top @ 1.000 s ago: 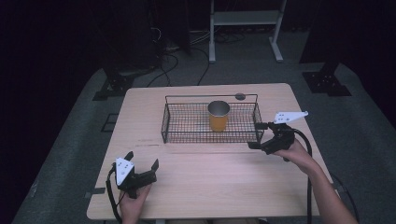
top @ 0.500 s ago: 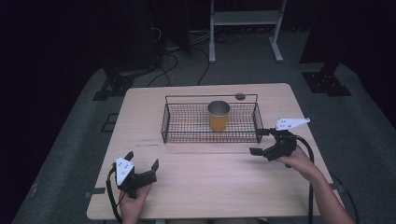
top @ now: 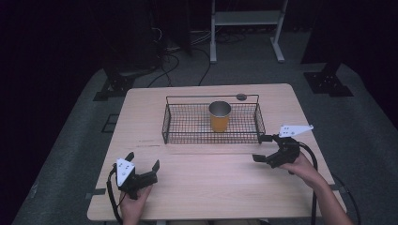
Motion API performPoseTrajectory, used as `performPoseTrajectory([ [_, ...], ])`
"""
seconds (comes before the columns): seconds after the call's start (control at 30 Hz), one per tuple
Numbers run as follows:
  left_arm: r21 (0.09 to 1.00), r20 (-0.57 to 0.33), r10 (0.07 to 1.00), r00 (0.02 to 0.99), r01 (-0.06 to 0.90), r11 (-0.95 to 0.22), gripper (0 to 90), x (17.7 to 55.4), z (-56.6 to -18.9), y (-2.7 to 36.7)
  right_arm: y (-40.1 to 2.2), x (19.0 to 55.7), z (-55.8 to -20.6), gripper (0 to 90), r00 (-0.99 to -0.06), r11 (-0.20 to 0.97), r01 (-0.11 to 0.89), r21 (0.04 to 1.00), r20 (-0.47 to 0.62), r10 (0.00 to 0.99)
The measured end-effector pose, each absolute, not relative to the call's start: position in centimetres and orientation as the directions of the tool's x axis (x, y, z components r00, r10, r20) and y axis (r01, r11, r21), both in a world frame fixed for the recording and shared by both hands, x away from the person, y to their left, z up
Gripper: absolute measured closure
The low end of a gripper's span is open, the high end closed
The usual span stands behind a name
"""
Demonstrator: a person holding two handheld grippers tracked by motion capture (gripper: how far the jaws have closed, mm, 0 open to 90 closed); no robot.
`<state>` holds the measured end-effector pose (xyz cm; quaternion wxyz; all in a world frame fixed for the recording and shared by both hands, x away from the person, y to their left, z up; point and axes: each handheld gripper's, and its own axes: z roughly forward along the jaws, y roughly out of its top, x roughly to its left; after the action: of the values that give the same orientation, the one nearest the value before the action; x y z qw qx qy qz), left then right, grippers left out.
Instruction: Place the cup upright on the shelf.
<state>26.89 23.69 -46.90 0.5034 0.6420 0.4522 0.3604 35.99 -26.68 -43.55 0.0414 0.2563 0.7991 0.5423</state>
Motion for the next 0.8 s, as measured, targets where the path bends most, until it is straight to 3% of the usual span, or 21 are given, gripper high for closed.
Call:
performPoseTrajectory([
  [0.8,0.970,0.019,0.944,0.329,0.223,-0.097,0.0,27.0,-46.9,23.6,-27.1,32.8,-45.8,1.4,-0.854,0.284,0.367,0.886,0.199,0.480],
])
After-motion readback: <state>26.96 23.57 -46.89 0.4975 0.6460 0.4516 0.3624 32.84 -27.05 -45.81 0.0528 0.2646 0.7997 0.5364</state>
